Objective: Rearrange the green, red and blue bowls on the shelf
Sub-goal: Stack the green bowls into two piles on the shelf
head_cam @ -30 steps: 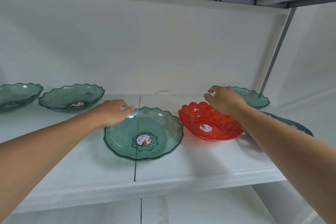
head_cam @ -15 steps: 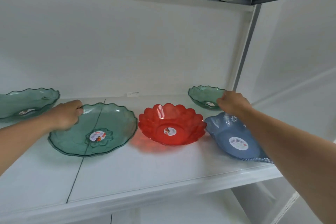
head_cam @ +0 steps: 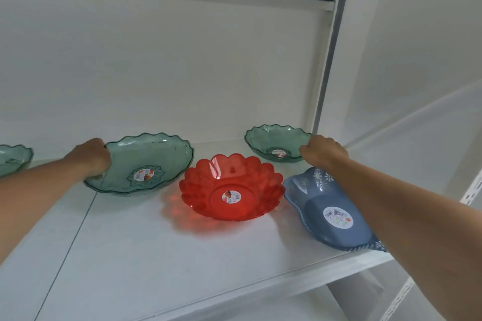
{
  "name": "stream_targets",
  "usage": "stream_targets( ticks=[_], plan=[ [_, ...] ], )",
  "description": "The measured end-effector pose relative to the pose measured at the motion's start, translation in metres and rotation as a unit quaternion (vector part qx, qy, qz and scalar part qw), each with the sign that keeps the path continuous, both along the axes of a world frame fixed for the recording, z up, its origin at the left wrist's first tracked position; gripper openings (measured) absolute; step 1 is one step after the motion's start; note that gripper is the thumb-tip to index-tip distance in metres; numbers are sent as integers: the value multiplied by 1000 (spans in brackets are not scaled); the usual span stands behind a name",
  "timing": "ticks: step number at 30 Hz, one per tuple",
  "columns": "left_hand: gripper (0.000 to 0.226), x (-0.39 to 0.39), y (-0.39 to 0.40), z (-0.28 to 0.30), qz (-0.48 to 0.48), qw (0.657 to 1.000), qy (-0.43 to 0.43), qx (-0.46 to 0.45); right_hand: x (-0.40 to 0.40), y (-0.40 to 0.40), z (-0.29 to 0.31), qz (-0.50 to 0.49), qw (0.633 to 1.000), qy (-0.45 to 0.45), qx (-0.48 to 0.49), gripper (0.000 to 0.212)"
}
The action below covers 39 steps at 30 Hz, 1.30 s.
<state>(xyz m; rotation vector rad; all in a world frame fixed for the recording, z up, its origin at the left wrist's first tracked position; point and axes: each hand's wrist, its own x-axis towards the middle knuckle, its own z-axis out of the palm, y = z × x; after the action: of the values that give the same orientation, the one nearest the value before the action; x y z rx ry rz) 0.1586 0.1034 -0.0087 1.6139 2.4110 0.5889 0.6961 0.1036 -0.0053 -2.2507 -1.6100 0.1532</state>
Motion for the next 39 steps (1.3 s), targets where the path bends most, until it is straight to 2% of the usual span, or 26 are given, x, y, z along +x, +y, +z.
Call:
stream_targets(
  ticks=[5, 9, 15, 20, 21, 24, 29, 32, 35, 39],
  plan=[
    [10, 41, 19, -4, 11, 999, -39, -16, -2, 13, -6, -17, 997, 71, -39, 35],
    [7, 63, 25, -5, 16, 997, -70, -11, -4, 29, -12, -29, 991, 127, -30, 6],
    [4, 82, 24, 14, 4, 996, -92, 3, -11, 34, 3, -75, 988, 133, 37, 26],
    [13, 84, 8, 38, -6, 997, -67, 23, -26, 20, 24, -63, 981, 158, 91, 9],
    [13, 81, 3, 42, -6, 998, -61, 26, -32, 17, 30, -61, 980, 164, 96, 14],
    [17, 63, -14, 51, 0, 998, -52, 32, -55, 4, 45, -43, 979, 172, 99, 26],
    [12, 6, -55, 56, 29, 999, -31, 22, -117, -17, 58, 8, 975, 205, 80, 24],
    [14, -42, -83, 53, 56, 998, -5, 18, -167, -34, 56, 36, 970, 222, 87, 17],
    [6, -92, -116, 51, 72, 997, 21, 16, -219, -53, 52, 59, 964, 244, 83, 14],
    [9, -160, -167, 51, 100, 994, 35, 2, -282, -75, 48, 92, 954, 276, 75, 14]
  ],
)
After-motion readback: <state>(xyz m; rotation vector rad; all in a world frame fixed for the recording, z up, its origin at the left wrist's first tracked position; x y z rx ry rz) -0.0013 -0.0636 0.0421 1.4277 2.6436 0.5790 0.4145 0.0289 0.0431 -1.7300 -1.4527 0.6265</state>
